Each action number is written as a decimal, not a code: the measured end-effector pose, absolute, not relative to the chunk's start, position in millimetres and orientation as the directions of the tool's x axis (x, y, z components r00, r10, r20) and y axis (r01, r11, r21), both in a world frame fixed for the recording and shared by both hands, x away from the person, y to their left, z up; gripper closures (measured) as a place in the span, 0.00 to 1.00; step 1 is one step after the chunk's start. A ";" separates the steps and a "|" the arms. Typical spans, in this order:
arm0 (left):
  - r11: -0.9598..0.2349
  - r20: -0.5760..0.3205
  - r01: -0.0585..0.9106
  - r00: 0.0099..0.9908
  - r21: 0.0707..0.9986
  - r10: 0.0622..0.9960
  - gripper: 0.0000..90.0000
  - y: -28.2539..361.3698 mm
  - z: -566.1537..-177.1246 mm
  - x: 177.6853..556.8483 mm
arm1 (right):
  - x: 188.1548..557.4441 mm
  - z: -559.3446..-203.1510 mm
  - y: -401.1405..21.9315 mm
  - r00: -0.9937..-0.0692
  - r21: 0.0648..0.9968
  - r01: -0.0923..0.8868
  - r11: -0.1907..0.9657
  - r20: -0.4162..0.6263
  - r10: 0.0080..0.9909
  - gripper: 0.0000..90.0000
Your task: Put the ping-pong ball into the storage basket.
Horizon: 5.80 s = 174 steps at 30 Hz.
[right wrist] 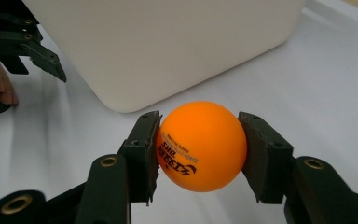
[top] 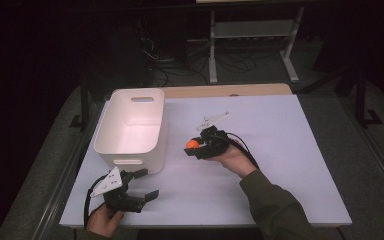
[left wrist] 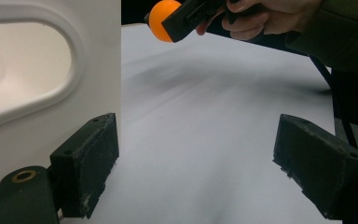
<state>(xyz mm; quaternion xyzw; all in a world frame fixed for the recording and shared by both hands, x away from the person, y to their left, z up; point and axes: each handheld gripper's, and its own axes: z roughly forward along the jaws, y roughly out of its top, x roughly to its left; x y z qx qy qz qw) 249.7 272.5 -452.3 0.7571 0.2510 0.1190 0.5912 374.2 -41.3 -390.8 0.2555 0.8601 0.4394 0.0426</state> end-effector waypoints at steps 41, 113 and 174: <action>-0.176 -0.117 0.240 0.846 0.955 0.520 0.15 273.0 -452.2 250.0 | 372.9 -343.2 -28.0 -0.901 0.811 0.346 0.472 0.147 0.409 0.55; -0.172 -0.117 0.238 0.847 0.956 0.519 0.15 273.4 -452.3 250.3 | 390.9 -295.1 29.0 -0.932 0.840 0.276 0.467 0.116 0.343 0.55; -0.168 -0.117 0.235 0.848 0.957 0.516 0.15 273.4 -452.3 249.9 | 406.2 -314.1 112.4 -0.953 0.728 0.262 0.634 0.090 0.290 0.46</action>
